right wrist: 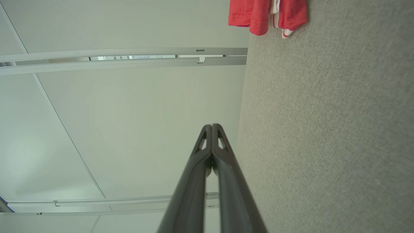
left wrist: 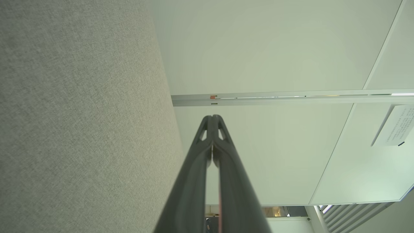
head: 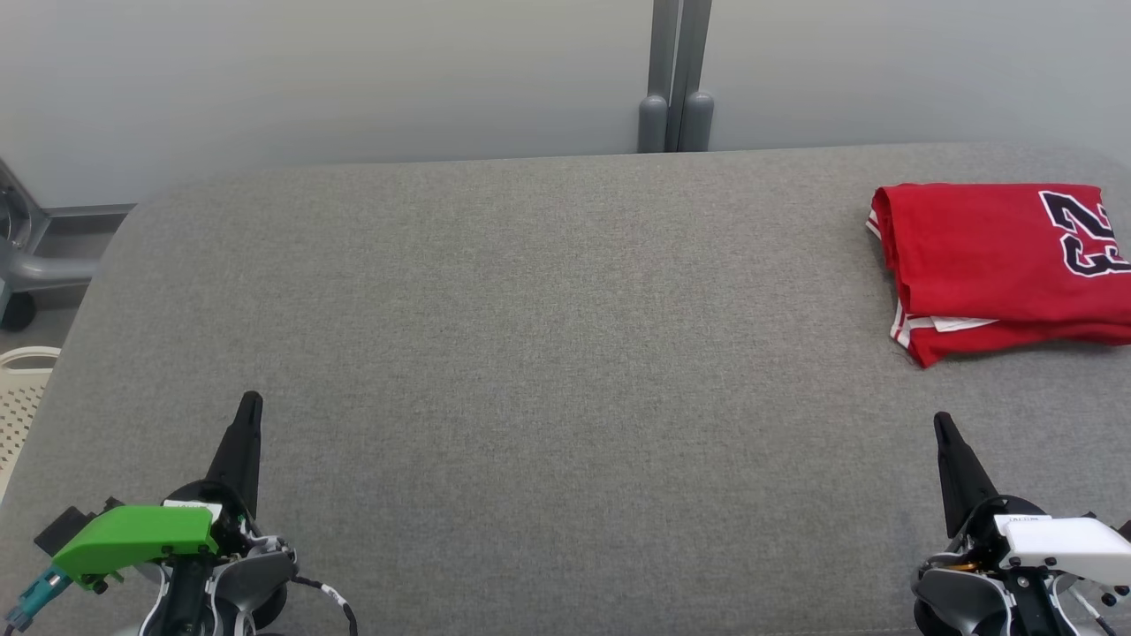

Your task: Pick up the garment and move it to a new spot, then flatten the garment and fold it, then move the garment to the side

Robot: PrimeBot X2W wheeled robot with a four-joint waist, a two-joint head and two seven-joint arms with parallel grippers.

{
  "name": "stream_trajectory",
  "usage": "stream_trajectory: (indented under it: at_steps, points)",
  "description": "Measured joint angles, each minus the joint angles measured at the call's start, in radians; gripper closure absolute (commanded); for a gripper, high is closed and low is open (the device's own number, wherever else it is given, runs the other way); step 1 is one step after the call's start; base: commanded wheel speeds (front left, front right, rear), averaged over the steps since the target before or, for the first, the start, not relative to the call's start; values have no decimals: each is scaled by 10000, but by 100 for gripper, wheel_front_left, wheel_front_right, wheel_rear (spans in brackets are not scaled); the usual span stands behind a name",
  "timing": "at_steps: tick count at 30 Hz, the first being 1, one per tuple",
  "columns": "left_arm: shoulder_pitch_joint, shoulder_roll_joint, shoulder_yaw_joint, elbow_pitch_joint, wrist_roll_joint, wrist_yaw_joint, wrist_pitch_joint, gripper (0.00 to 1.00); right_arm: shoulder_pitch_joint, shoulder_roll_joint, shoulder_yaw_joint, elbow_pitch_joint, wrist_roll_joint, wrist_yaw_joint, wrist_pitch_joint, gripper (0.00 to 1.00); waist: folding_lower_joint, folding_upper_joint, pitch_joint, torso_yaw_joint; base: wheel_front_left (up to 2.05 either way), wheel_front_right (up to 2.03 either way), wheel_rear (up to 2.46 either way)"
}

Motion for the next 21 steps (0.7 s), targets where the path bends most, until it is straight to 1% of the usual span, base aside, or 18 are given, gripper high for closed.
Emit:
stream_trajectory:
  at_steps: [21]
  points:
    - [0,0,0,0,0,0,0,100,0,0,0,0,0,0,0,100,0,0,0,0,0,0,0]
